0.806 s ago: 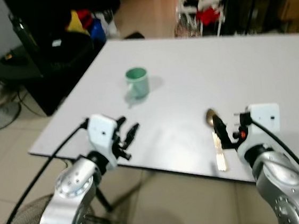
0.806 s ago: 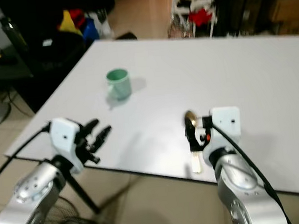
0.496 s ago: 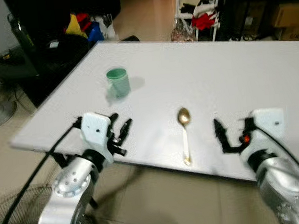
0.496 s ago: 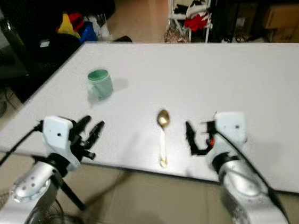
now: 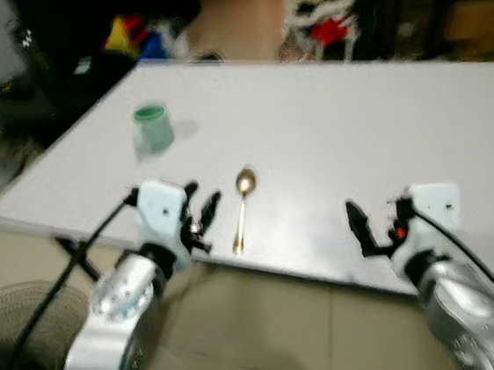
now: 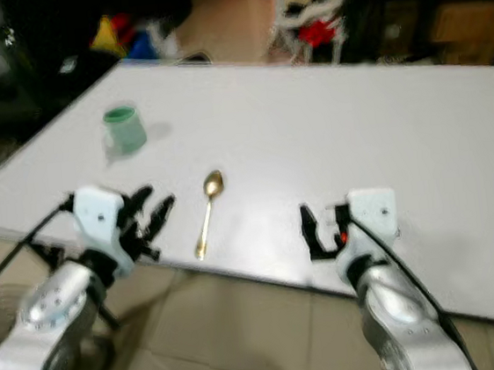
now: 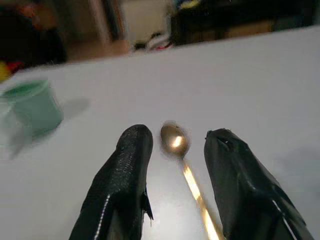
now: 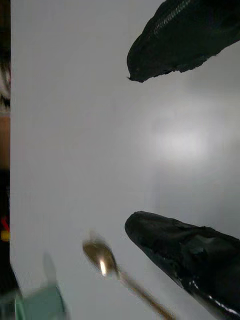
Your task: Setting the table
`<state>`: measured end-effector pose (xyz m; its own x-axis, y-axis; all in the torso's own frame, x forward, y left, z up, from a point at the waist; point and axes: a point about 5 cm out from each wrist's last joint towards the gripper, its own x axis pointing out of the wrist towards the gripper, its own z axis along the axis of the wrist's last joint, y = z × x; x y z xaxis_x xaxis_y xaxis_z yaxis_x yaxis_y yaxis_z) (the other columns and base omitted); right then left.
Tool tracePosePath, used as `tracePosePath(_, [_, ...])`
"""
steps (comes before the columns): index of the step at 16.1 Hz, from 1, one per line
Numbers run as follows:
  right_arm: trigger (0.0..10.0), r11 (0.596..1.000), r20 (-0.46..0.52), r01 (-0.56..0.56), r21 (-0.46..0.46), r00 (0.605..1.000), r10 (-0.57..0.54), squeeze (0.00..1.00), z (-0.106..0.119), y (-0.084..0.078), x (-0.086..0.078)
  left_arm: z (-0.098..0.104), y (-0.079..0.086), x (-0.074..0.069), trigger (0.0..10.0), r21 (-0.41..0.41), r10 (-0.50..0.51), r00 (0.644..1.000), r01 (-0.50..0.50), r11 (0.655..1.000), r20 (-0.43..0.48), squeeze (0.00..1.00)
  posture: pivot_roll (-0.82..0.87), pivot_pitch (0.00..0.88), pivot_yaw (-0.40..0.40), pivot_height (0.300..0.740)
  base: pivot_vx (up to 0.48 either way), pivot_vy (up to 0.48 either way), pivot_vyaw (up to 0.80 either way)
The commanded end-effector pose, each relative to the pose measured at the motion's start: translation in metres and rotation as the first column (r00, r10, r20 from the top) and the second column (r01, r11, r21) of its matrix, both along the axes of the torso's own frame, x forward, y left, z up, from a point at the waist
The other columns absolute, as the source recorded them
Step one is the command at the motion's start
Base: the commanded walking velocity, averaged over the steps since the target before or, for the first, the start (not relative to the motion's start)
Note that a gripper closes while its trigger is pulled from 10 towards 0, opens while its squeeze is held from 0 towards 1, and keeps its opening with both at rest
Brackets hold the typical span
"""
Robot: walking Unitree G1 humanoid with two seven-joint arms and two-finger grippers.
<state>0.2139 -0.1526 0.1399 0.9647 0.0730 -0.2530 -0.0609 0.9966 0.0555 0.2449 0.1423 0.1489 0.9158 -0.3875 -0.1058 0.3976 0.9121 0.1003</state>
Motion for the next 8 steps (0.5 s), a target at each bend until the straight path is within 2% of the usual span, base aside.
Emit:
tracePosePath(1, [10.0,0.999,0.024,-0.03,0.016,0.999,0.029,1.0,0.004,0.0048,0.0023,0.0003,0.0023,0.0019,10.0,0.011,0.016,1.0,-0.016,1.0,0.0,0.0,0.04,0.0,0.091,0.74,0.0,0.0,0.8])
tracePosePath(8, [10.0,0.999,0.033,-0.028,0.04,0.999,0.027,1.0,0.0056,0.0048,0.0012,0.0035,0.0029,0.0078,10.0,0.027,0.013,1.0,-0.014,1.0,0.019,0.0,0.02,0.0,0.108,0.74,0.0,0.0,0.8])
